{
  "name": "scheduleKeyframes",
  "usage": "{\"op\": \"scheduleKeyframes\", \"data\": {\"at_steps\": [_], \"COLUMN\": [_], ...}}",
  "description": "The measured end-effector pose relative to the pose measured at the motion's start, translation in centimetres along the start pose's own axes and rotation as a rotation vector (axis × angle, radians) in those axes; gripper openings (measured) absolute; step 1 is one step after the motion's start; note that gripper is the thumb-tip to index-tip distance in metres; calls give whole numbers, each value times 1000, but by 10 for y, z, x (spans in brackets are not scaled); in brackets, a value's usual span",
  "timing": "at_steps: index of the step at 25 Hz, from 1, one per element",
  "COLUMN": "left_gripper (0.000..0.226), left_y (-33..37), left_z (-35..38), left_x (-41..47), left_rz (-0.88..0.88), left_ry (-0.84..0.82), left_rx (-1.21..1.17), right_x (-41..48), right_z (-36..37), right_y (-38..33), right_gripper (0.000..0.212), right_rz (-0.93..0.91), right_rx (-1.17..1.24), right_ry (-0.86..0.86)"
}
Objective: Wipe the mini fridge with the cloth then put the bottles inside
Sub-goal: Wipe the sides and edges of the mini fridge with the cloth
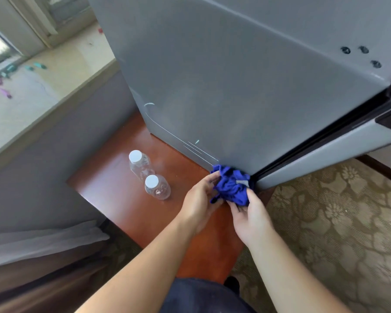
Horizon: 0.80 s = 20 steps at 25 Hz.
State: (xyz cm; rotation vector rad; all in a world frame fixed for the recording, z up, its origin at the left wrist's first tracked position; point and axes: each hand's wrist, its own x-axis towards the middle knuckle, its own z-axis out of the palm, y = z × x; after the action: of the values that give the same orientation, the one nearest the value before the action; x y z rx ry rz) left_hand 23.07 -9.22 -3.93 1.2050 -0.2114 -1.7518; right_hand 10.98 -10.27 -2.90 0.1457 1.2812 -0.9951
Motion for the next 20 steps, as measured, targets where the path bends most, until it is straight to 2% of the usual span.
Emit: {"op": "scheduleKeyframes", "data": {"at_steps": [1,3,6,9,15,20], "left_gripper": [32,23,21,24,25,27], "left_y": [-1,1,7,38,148,227], "left_z": [1,14,25,18,-16,-49], "left_x": [2,5,7,7,1,-21], "left_rz": [-43,-24,62,109,257,528], "left_ry": [26,101,192,234,298,331], "left_rx": [-23,102,329,418,417,479], "right_x": [4,10,12,11,-5,-37], "right_z": [-5,-8,4,35,138,235], "right_y": [2,4,9,21,50,64], "right_gripper": [27,22,22,25,21,23], "right_rz": [0,1,1,15,31,36], "right_rx": [42,59,84,228,253,163], "right_ry": [21,29,2,-61,-232,-389]}}
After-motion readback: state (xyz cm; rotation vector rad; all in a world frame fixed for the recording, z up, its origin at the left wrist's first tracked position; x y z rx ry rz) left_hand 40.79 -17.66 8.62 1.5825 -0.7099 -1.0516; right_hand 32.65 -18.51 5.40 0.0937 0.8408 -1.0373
